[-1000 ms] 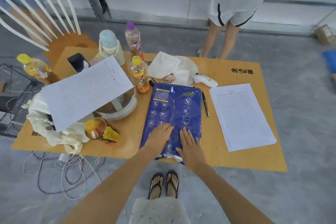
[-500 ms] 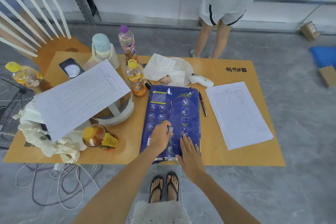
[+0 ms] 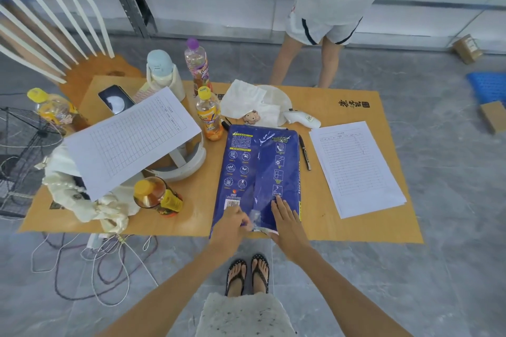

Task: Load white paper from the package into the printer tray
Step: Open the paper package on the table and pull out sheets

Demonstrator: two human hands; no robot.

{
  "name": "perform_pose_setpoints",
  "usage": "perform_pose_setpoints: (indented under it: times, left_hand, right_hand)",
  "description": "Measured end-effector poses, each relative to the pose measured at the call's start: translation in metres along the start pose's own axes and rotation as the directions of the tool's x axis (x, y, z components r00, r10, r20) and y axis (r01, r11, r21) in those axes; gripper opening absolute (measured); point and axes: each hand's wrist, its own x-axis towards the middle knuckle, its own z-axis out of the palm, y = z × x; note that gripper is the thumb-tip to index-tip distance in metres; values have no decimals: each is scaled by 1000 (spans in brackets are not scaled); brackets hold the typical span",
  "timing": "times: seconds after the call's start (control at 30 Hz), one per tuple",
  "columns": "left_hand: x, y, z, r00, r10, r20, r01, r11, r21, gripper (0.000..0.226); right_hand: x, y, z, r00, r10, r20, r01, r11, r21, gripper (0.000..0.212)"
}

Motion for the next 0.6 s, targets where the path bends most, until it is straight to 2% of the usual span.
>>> perform_pose_setpoints:
  times: [0.1, 0.17, 0.2, 0.27, 0.33, 0.4, 0.47, 0.6]
  left_hand:
    - [-22, -1, 8, 990, 44, 132, -53, 996, 71, 9]
    - [-40, -4, 15, 974, 140, 177, -175, 964, 200, 20]
    - [-48, -9, 22, 964, 126, 236, -175, 964, 202, 22]
    - [-68, -16, 37, 937, 89, 339, -183, 950, 254, 8]
    - [-74, -19, 45, 923, 55, 380, -176, 941, 290, 17]
    - [-73, -12, 45, 889, 40, 456, -233, 896, 377, 25]
    - [-69, 3, 41, 827, 54, 560, -351, 828, 437, 30]
    - [-70, 18, 40, 635, 74, 769, -602, 670, 433, 29]
  right_hand:
    - [-1, -5, 0, 1000, 16, 4, -16, 1000, -26, 79]
    - [-1, -7, 1, 999, 33, 13, -33, 998, -53, 81]
    - [0, -7, 2, 999, 46, 14, -45, 997, -64, 83]
    - [1, -7, 4, 998, 58, 14, -57, 993, -103, 87]
    - [1, -8, 8, 998, 60, 12, -57, 986, -158, 89]
    - [2, -9, 11, 997, 73, -22, -76, 983, -165, 85]
    - [4, -10, 11, 995, 72, -73, -83, 985, -154, 74]
    - [1, 0, 7, 992, 4, -127, -17, 995, -101, 44]
